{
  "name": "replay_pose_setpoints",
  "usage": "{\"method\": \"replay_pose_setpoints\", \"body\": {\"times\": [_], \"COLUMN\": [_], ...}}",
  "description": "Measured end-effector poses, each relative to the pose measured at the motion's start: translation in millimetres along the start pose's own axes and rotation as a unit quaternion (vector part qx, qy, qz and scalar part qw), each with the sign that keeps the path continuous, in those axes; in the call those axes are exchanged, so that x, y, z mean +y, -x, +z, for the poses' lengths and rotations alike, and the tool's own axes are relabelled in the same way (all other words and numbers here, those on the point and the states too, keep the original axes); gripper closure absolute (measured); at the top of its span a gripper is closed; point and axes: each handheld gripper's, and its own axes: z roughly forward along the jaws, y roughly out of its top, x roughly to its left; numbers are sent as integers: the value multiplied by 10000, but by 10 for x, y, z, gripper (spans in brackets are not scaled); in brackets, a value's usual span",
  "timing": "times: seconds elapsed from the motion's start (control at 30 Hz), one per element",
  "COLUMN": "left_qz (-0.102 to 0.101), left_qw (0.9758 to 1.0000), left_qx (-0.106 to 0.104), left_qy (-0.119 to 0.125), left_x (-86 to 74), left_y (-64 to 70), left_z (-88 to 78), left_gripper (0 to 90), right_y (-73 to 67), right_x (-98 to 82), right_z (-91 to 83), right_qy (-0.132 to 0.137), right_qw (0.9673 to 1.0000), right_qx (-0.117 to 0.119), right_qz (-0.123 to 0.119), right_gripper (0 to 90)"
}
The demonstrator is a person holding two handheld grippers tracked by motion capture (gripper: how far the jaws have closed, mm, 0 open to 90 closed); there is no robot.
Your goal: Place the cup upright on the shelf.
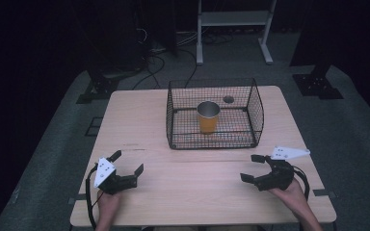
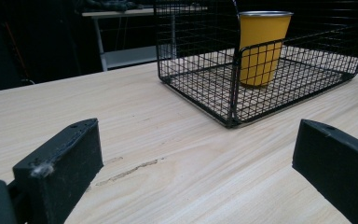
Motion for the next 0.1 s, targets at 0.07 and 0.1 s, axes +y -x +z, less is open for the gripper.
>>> {"method": "replay_pose_setpoints", "body": {"times": [0.07,0.1], "left_qz": [-4,-3], "left_qw": [10000,10000], "left_qx": [1,2], "left_qy": [-2,-5], "left_x": [0,1], "left_y": [-1,-2], "left_z": [-1,-1], "left_gripper": [8,8], "right_y": [-44,-72], "right_x": [-79,-129], "right_z": [-43,-67], "right_qy": [296,492], "right_qw": [9994,9986], "right_qx": [21,-5], "right_qz": [159,199], "right_gripper": [59,59]}}
